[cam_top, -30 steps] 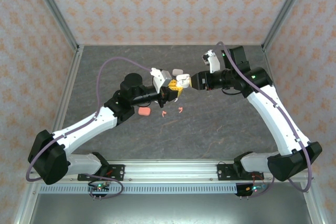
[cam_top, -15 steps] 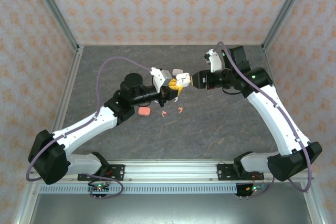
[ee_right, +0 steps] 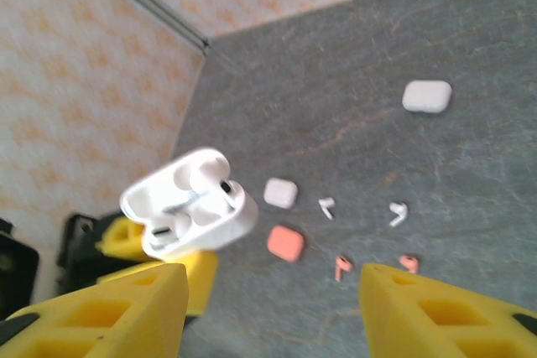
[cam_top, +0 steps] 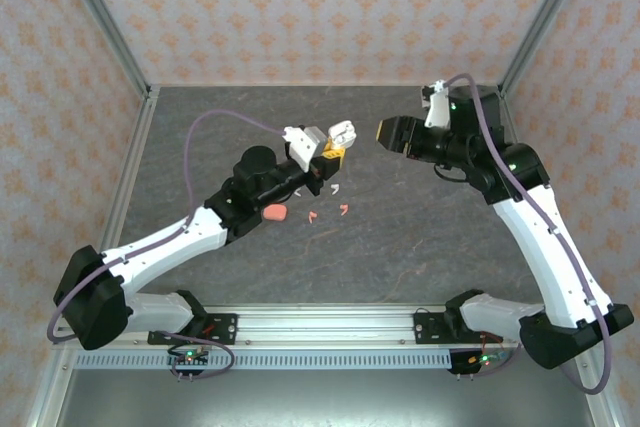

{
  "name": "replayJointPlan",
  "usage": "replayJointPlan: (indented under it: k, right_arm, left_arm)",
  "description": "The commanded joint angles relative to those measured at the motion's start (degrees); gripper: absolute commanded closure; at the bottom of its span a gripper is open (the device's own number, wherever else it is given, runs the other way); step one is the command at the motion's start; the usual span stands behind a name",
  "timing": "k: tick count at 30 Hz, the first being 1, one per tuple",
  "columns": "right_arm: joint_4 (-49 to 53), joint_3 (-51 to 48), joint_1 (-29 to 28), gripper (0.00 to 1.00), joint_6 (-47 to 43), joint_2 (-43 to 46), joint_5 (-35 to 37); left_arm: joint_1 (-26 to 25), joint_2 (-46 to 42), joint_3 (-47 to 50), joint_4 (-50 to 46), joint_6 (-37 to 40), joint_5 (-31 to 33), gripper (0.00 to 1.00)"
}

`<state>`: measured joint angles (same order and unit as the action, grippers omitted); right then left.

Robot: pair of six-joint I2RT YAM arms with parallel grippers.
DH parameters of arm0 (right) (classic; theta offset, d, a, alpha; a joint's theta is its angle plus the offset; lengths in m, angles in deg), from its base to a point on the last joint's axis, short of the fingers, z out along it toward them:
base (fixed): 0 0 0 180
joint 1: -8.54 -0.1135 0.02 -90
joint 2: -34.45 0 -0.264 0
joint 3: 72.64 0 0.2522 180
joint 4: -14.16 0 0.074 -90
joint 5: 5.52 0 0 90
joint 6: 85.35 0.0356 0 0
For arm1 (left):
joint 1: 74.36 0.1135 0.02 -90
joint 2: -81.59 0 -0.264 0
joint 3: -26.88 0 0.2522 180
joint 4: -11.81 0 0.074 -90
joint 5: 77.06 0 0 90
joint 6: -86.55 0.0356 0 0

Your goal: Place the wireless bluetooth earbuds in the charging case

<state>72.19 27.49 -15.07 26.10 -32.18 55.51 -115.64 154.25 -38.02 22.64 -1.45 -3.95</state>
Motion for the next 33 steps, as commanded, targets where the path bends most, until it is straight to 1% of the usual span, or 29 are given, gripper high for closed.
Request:
replayJointPlan:
  k: [1, 3, 7, 13, 20, 26, 33]
  right_arm:
    - [-8.8, -0.1, -1.1, 0.42, 8.9, -0.7, 1.2]
    - [-10.6, 0.5, -2.3, 0.40, 9.5, -1.5, 2.2]
    - [-10.5, 2.7, -4.7, 0.40, 8.2, -5.1, 5.4]
    - [-10.0, 4.0, -6.7, 0.42, 6.7, -8.3, 8.1]
    - [-8.6, 4.9, -7.4, 0.52, 6.0, -10.3, 7.7]
    - [-7.9, 4.2, -7.8, 0.55, 5.9, -10.8, 7.4]
    - [-7.0, 3.5, -7.9, 0.63, 5.9, -11.1, 6.4]
  left_arm:
    - [-0.6, 1.1, 0.4, 4.9, 1.3, 4.6, 1.00]
    - [-0.9, 1.6, 0.0, 4.9, 1.4, 4.6, 1.00]
    - [-1.3, 2.3, -0.8, 5.1, 1.5, 3.9, 1.00]
    - [-1.4, 2.7, -1.3, 4.7, 1.4, 3.1, 1.00]
    - [-1.4, 2.6, -1.5, 4.1, 1.6, 3.2, 1.00]
    - [-1.4, 2.7, -1.7, 3.9, 1.6, 3.4, 1.00]
    - [-1.4, 2.7, -1.8, 3.5, 1.6, 3.6, 1.00]
